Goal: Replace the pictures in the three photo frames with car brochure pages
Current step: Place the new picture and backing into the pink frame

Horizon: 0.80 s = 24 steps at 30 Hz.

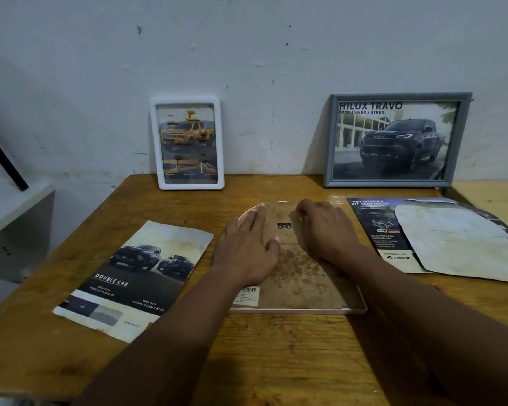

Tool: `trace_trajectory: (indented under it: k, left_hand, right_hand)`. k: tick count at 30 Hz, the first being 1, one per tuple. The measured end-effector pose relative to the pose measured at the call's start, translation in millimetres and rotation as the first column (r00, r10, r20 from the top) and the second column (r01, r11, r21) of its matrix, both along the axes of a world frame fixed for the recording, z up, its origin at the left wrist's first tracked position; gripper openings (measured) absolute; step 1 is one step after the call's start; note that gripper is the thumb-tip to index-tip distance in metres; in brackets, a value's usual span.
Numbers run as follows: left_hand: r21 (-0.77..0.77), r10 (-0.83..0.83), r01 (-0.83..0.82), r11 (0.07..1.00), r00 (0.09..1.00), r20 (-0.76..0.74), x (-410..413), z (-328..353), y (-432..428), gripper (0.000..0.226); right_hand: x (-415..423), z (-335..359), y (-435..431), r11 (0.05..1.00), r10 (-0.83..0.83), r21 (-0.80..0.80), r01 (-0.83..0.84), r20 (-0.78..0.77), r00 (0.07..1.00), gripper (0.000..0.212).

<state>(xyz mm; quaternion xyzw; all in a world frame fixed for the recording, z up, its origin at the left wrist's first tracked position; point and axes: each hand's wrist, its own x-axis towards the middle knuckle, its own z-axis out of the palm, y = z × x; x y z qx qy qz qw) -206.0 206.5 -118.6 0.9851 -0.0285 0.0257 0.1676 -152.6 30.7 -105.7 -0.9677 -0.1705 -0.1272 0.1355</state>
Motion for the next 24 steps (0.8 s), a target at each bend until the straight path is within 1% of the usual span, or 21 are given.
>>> trace_trajectory:
  k: [4, 8, 11, 13, 16, 19, 21, 24]
  left_hand:
    - [0.074, -0.015, 0.018, 0.997, 0.999, -0.040, 5, 4, 1, 0.073]
    - [0.131, -0.026, 0.030, 0.991, 0.999, -0.028, 11, 6, 2, 0.073]
    - [0.177, -0.040, 0.046, 0.983, 0.998, -0.039, 9, 2, 1, 0.070]
    - [0.185, -0.042, 0.052, 0.981, 0.998, -0.053, 7, 1, 1, 0.070]
    - [0.163, -0.026, 0.032, 0.986, 0.999, -0.037, 7, 1, 0, 0.071]
    - [0.163, -0.021, 0.027, 0.986, 0.999, -0.039, 7, -1, -1, 0.072]
    - [0.165, -0.013, 0.017, 0.986, 0.999, -0.029, 8, -3, 0, 0.073]
    - [0.157, 0.006, -0.011, 0.987, 1.000, 0.031, 8, -5, -1, 0.076]
  right_hand:
    - [4, 3, 0, 0.999, -0.003, -0.044, 0.003, 0.001, 1.000, 0.025]
    - [7, 0, 2, 0.996, 0.000, -0.090, 0.003, 0.034, 0.999, 0.020]
    - [5, -5, 6, 0.993, -0.003, -0.120, 0.008, 0.039, 0.999, 0.024]
    - [3, -7, 7, 0.992, 0.000, -0.124, 0.000, 0.001, 1.000, 0.028]
    - [0, -5, 7, 0.997, -0.005, -0.083, 0.000, -0.069, 0.998, 0.031]
    - [-17, -6, 6, 0.998, 0.006, -0.057, -0.014, -0.130, 0.991, 0.041]
    - [-33, -10, 3, 0.999, 0.007, -0.041, -0.011, -0.098, 0.995, 0.046]
    - [-45, -14, 3, 0.995, -0.053, -0.080, 0.057, 0.052, 0.997, 0.049]
